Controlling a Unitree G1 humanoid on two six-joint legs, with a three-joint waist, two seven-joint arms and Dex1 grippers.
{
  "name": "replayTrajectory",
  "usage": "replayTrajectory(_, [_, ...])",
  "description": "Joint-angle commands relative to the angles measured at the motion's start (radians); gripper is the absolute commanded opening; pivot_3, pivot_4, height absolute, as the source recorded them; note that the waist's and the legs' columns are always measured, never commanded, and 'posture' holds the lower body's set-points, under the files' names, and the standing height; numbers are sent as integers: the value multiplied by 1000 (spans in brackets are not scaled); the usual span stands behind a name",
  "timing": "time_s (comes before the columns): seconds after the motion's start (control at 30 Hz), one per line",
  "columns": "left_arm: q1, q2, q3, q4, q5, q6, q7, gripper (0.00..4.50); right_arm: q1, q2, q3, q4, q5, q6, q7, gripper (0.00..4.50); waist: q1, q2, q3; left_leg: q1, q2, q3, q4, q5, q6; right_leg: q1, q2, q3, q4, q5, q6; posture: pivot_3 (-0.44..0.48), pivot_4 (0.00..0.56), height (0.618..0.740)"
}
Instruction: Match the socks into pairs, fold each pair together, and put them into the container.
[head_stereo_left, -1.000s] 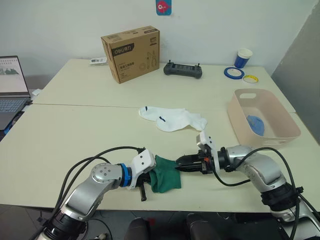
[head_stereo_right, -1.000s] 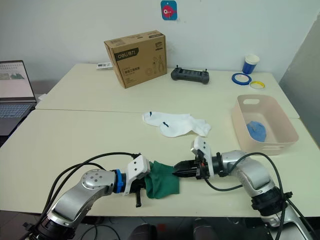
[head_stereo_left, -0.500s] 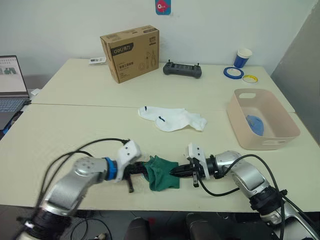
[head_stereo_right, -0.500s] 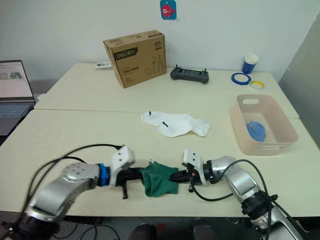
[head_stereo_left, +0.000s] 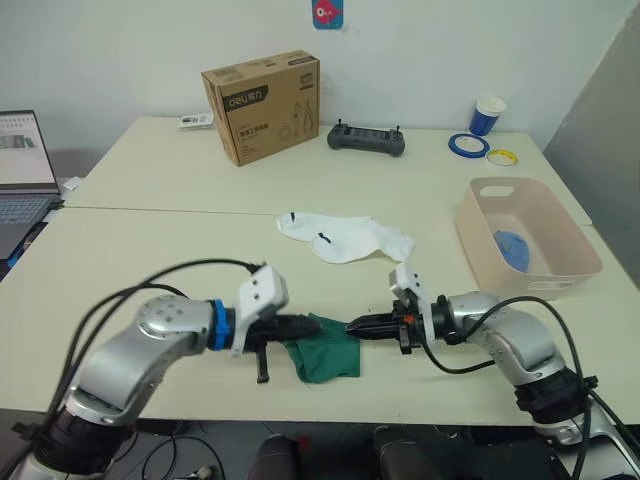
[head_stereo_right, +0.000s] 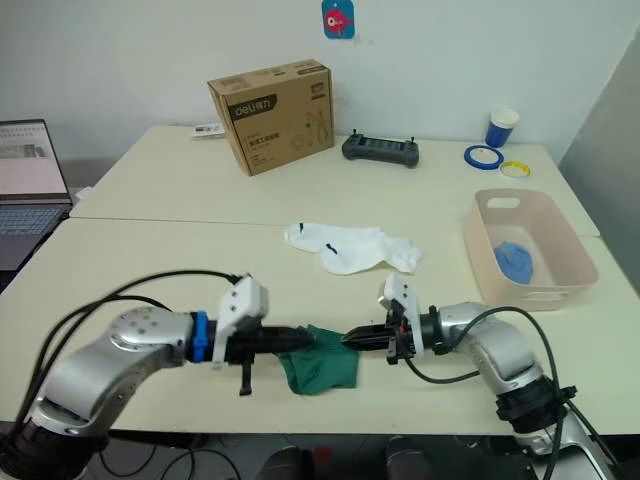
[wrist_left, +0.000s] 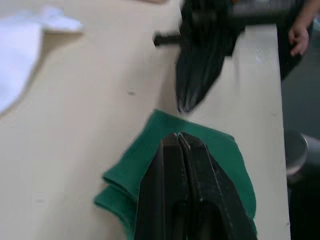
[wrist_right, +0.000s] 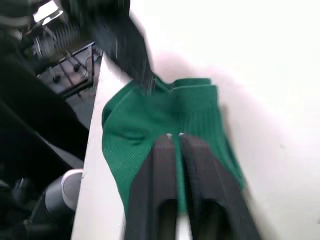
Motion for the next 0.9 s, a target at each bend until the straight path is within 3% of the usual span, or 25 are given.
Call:
replayTrajectory(0.03, [20,7,-27,25,61,-68,3,0,0,-24,-51,-89,87,125,-32,1708,1,0,0,0,0,-1,0,0,0,0,0,0,0,0,0,0,150,740])
replayTrajectory(0.17, [53,8,-50,81,129,-130,14,0,3,-58,-59,-132,121,248,-86,3079,1,0,0,0,0,-1,-1,0,0,0,0,0,0,-2,-4,0,150,740])
replayTrajectory(0.27, [66,2,-56,127,176,-168,30,0,0,-57,-76,-137,176,378,-132,3079,2,0,0,0,0,0,-1,0,0,0,-1,0,0,-3,-5,0,150,740])
replayTrajectory(0.4, [87,-6,-48,143,174,-167,36,0,-3,-38,-13,-64,125,384,-191,3079,0,0,0,0,0,0,0,0,0,0,-1,1,0,-3,-5,0,150,740])
replayTrajectory(0.9, [102,-19,-20,130,163,-158,56,0,-101,244,-68,111,209,554,-321,3079,-23,0,-1,1,0,-1,0,0,0,0,0,0,1,-2,-5,0,150,740])
